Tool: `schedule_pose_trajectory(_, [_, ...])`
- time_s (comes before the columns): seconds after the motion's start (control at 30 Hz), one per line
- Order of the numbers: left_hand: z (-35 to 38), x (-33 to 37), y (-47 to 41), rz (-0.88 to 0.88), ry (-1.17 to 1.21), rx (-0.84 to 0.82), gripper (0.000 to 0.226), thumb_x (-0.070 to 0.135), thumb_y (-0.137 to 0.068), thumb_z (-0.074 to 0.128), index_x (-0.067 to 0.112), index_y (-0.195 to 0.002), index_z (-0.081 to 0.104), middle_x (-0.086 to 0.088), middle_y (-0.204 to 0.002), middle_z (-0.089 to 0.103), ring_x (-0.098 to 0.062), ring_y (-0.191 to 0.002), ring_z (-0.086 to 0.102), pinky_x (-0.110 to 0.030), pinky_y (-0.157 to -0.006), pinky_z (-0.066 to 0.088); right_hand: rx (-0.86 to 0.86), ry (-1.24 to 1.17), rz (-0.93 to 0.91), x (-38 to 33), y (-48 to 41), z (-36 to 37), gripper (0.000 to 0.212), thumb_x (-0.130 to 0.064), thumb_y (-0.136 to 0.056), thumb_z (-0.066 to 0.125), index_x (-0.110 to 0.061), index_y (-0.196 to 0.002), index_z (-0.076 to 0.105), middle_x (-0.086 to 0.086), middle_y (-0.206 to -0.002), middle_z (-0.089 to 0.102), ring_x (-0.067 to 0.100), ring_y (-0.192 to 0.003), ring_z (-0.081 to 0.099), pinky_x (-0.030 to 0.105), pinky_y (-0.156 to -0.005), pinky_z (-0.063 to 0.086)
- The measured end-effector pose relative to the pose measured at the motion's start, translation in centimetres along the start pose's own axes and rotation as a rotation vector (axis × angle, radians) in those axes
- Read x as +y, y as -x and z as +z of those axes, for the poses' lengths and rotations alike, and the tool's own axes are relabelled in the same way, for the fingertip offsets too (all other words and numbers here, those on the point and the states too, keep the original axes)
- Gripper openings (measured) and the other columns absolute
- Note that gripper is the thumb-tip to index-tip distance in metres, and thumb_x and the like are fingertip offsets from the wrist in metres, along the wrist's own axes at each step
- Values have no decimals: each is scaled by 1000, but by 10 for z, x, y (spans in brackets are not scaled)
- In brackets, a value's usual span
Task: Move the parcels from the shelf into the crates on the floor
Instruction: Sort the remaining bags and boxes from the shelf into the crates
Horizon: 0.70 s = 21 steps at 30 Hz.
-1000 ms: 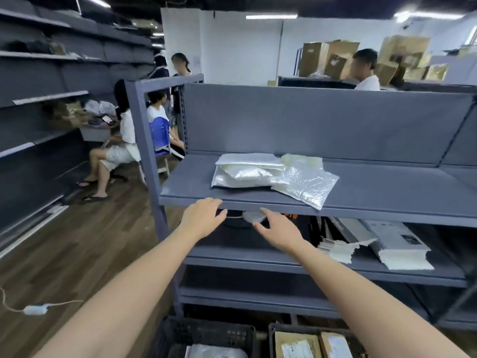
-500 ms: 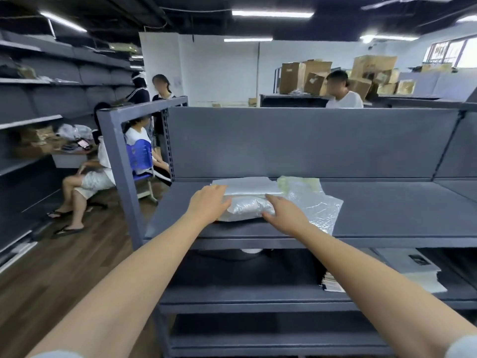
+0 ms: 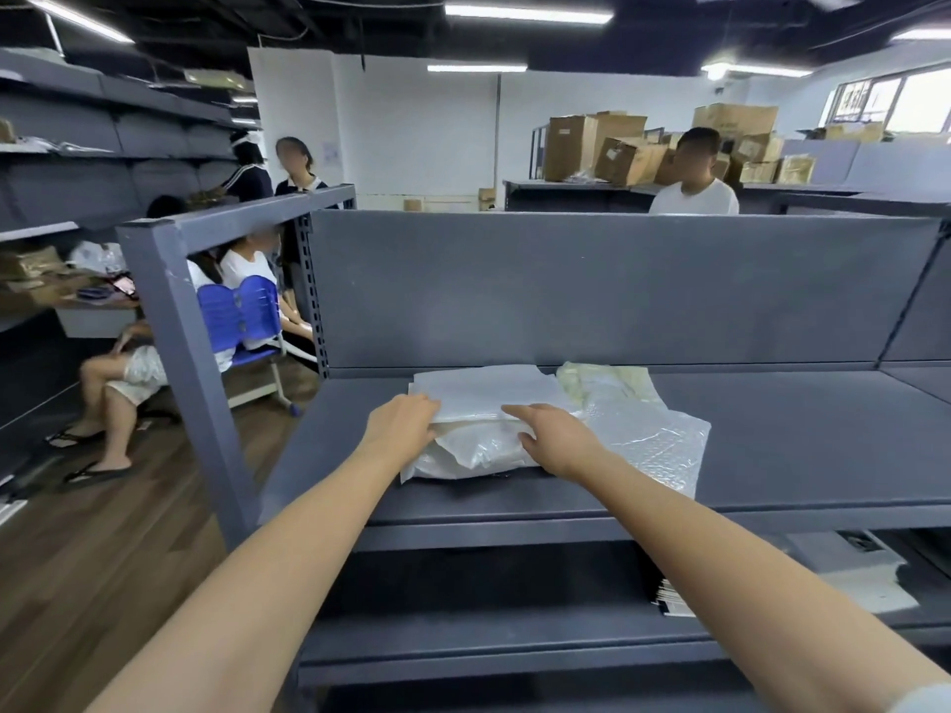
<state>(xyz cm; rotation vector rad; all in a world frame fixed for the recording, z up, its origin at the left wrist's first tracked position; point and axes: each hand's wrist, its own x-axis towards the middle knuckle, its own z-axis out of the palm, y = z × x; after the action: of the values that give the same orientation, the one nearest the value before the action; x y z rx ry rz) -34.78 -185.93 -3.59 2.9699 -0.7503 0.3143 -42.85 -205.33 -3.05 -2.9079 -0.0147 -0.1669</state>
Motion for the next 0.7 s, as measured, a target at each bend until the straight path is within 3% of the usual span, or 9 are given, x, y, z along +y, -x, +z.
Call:
schedule_pose_trajectory(0.07, [1, -3, -6, -33, 0, 39, 23, 1, -85, 48, 15, -66, 47, -4, -81, 54, -28, -85, 53, -29, -58, 35, -9, 22, -3, 2, -1, 2, 50, -15, -97, 38, -26, -146, 31, 6, -144, 42, 26, -129, 42, 36, -100, 42])
schedule_pose_trajectory(0.1, [-1, -4, -9, -37, 14, 56, 26, 0, -84, 47, 16, -63, 46, -4, -78, 55, -28, -82, 54, -29, -57, 33, -10, 32, -4, 3, -1, 2, 50, -15, -97, 38, -26, -146, 31, 5, -144, 43, 26, -128, 43, 36, -99, 42])
schedule_pose_trajectory(0.2, [-11, -3, -17, -9, 101, 153, 22, 0, -84, 48, 17, -79, 61, -10, -89, 64, -32, -83, 59, -32, -61, 41, 15, 101, -5, 6, -1, -4, 54, -17, -96, 41, -27, -147, 27, 5, -143, 44, 28, -125, 46, 37, -97, 42])
schedule_pose_trajectory(0.33, [-40, 15, -24, 63, 307, 326, 18, 3, -89, 44, 10, -90, 60, -13, -87, 64, -34, -80, 57, -42, -71, 48, 129, 171, 11, 8, 0, -27, 59, -14, -93, 45, -25, -147, 25, 2, -145, 41, 26, -127, 45, 36, -98, 36])
schedule_pose_trajectory(0.43, [-71, 23, -24, 71, 372, 421, 19, 6, -92, 43, 12, -92, 61, -11, -91, 64, -35, -83, 57, -42, -73, 47, 264, 215, 32, 13, 7, -50, 50, -15, -91, 49, -18, -138, 35, 5, -135, 52, 27, -120, 50, 37, -100, 32])
schedule_pose_trajectory(0.57, [-117, 35, -12, 142, 467, 543, 21, 11, -97, 43, 11, -96, 65, -9, -98, 66, -30, -90, 58, -41, -79, 47, 320, 129, -43, 12, 24, -86, 44, -16, -91, 51, -18, -133, 37, 6, -116, 60, 32, -101, 56, 36, -74, 41])
schedule_pose_trajectory(0.7, [-152, 54, 3, 212, 546, 619, 20, 11, -96, 46, 10, -98, 66, -4, -102, 67, -21, -96, 58, -28, -80, 44, 434, 87, -153, 1, 43, -113, 57, -6, -90, 43, -35, -139, 36, 7, -98, 63, 32, -85, 55, 34, -65, 39])
